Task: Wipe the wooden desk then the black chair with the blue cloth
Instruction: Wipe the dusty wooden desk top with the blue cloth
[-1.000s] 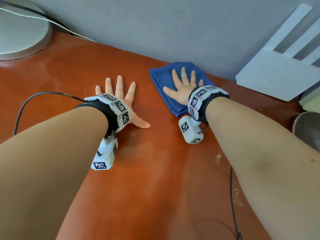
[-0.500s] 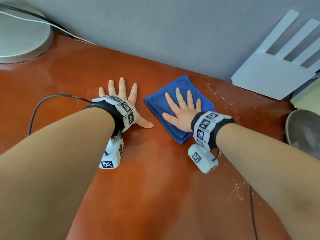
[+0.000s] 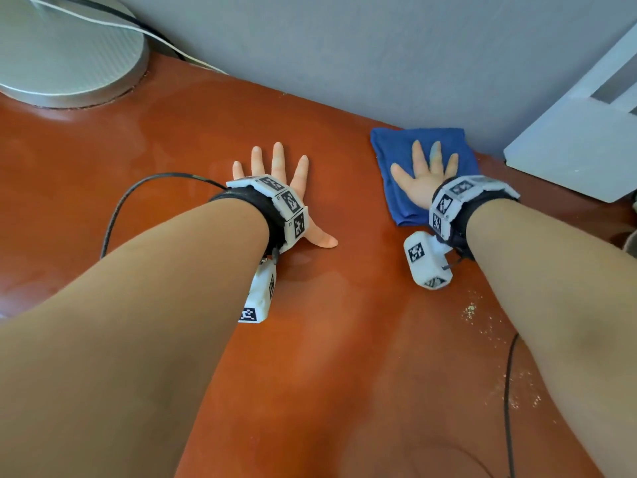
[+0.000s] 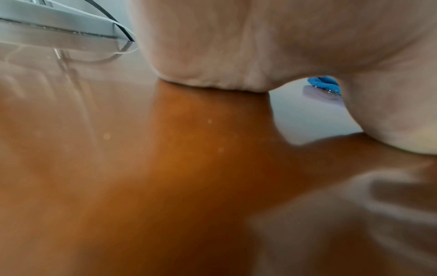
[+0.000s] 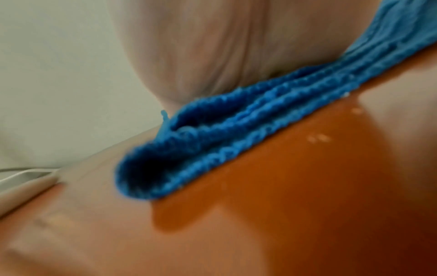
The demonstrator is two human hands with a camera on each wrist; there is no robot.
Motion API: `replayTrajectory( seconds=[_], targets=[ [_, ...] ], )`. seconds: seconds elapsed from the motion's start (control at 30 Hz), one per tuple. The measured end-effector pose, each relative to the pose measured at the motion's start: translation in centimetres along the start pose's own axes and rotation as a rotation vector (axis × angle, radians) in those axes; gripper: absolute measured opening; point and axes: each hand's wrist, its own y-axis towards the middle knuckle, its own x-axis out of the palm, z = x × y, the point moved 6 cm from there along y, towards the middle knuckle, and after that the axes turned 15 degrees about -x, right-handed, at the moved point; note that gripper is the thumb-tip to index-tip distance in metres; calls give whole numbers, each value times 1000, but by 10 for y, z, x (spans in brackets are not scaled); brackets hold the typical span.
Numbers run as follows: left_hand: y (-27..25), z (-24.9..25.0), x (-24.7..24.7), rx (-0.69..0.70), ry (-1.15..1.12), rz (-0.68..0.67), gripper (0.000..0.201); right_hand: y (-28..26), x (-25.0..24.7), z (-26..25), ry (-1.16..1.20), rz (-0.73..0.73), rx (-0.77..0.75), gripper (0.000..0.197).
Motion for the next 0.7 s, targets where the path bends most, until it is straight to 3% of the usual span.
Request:
replayTrajectory(
  seconds=[0.13,0.27,0.5,0.7],
  targets=[
    [1,0,1,7,-11,19,144,-27,18,-21,-98,-127,-104,66],
    [0,-1,2,16,-20,42,142,-22,23,-53,-160,-167,-225,63],
    [0,0,2,8,-6,25,142,13,2,-60,-131,-128,-197,67],
    [-4,0,-1,-11,19,1,143,-14,10,-39,-142,-129,-214,65]
  ],
)
